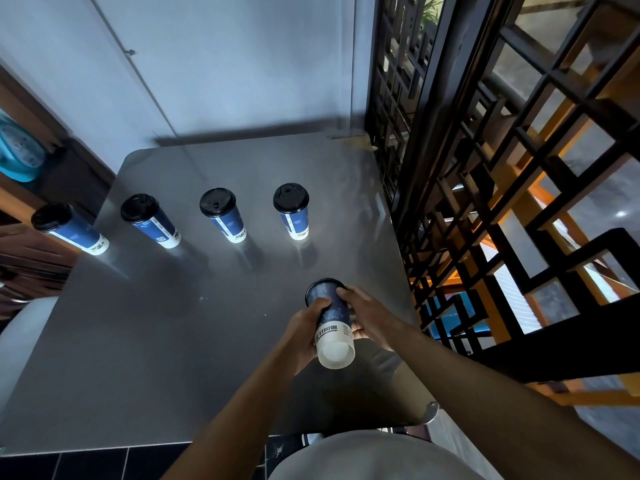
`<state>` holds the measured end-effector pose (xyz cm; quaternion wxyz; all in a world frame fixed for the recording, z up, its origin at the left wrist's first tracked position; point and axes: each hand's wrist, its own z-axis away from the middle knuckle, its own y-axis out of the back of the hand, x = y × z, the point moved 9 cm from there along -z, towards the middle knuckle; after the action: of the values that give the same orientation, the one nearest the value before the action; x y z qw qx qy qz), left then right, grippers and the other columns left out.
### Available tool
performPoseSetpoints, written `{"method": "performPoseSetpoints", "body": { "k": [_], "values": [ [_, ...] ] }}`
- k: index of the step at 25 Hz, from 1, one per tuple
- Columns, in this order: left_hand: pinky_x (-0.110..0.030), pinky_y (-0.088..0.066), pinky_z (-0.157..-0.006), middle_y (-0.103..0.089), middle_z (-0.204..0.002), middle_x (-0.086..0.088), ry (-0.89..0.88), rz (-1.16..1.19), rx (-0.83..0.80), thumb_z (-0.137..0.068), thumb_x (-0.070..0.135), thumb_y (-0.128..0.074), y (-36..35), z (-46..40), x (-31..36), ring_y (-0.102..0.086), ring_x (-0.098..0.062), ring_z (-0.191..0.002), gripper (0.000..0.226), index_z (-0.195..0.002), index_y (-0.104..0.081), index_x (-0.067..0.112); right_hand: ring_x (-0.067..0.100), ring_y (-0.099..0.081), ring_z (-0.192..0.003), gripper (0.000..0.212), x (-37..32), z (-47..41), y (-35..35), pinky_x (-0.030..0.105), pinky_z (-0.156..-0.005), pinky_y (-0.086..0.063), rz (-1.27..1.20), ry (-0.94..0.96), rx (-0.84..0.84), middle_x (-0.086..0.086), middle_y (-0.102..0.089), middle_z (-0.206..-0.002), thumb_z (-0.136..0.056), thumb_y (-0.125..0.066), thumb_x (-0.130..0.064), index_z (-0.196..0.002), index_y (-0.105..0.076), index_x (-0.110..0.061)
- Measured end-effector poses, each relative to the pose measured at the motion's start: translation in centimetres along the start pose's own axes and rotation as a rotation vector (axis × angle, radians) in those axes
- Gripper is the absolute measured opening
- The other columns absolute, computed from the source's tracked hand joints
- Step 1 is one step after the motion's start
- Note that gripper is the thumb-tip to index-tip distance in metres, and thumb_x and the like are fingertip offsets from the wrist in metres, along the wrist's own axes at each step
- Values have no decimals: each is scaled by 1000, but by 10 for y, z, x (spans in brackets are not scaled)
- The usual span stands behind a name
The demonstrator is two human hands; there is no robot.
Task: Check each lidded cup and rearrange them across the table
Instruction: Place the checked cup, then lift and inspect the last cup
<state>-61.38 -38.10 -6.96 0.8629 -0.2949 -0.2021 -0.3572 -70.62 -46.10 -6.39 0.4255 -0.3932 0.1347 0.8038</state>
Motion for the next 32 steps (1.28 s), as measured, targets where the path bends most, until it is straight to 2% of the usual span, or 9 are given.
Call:
{"method": "performPoseSetpoints", "body": {
  "k": [5,8,11,13,17,20,24,29,32],
  "values": [
    [-57,-64,-79,-71,-117,-20,-52,-299,177,-75,49,-84,8,9,16,-79,-35,-87,80,-133,-45,12,32,-74,-94,41,0,-1,2,39,-69,-61,2,8,29,7,-70,-117,-95,-56,-51,-128,-56,-28],
    [-51,-66,-73,-71,-117,-15,-40,-416,220,-75,47,-83,9,13,17,-79,-30,-84,76,-133,-45,16,30,-74,-95,45,2,-3,3,40,-71,-62,26,11,41,7,-69,-118,-93,-58,-53,-131,-53,-30],
    [-69,-56,-90,-67,-125,-31,-4,-173,154,-62,33,-81,5,11,14,-73,-48,-101,84,-134,-51,2,32,-73,-97,46,1,-1,2,38,-72,-61,3,16,25,6,-70,-118,-91,-59,-56,-129,-55,-31],
    [-73,-50,-96,-64,-127,-35,20,-17,98,-67,23,-78,-3,15,11,-68,-55,-107,80,-136,-49,-4,31,-73,-98,45,-2,0,1,40,-75,-61,-20,26,18,7,-70,-117,-89,-62,-56,-126,-57,-31],
    [-48,-65,-63,-64,-105,-26,9,51,41,-94,14,-58,-12,19,12,-71,-37,-73,45,-135,-47,-3,28,-72,-99,43,-7,-1,0,39,-75,-60,-16,52,15,6,-70,-119,-88,-62,-55,-125,-58,-32],
    [-43,-64,-61,-65,-111,-22,-33,-38,103,-94,25,-67,-7,15,15,-72,-34,-75,54,-138,-45,3,24,-73,-90,44,-9,0,1,35,-69,-58,-13,59,21,6,-70,-115,-89,-62,-54,-126,-57,-31],
    [-49,-66,-76,-64,-125,-12,-150,-440,275,-75,45,-85,10,16,25,-78,-29,-86,86,-144,-36,27,27,-75,-92,53,-5,-1,-2,42,-73,-63,33,70,24,7,-70,-116,-84,-65,-57,-131,-53,-35],
    [-62,-60,-86,-67,-123,-32,-165,-88,176,-58,35,-86,9,14,25,-73,-43,-91,91,-134,-52,0,24,-71,-82,39,-4,2,-6,34,-67,-57,-33,46,3,8,-68,-113,-96,-54,-49,-131,-53,-32],
    [-60,-59,-83,-65,-125,-37,-177,-9,161,-55,34,-85,10,13,21,-71,-44,-88,92,-133,-52,-3,22,-69,-78,37,-7,4,-8,33,-65,-56,-27,46,-8,9,-68,-108,-97,-53,-48,-129,-55,-30]
  ]
}}
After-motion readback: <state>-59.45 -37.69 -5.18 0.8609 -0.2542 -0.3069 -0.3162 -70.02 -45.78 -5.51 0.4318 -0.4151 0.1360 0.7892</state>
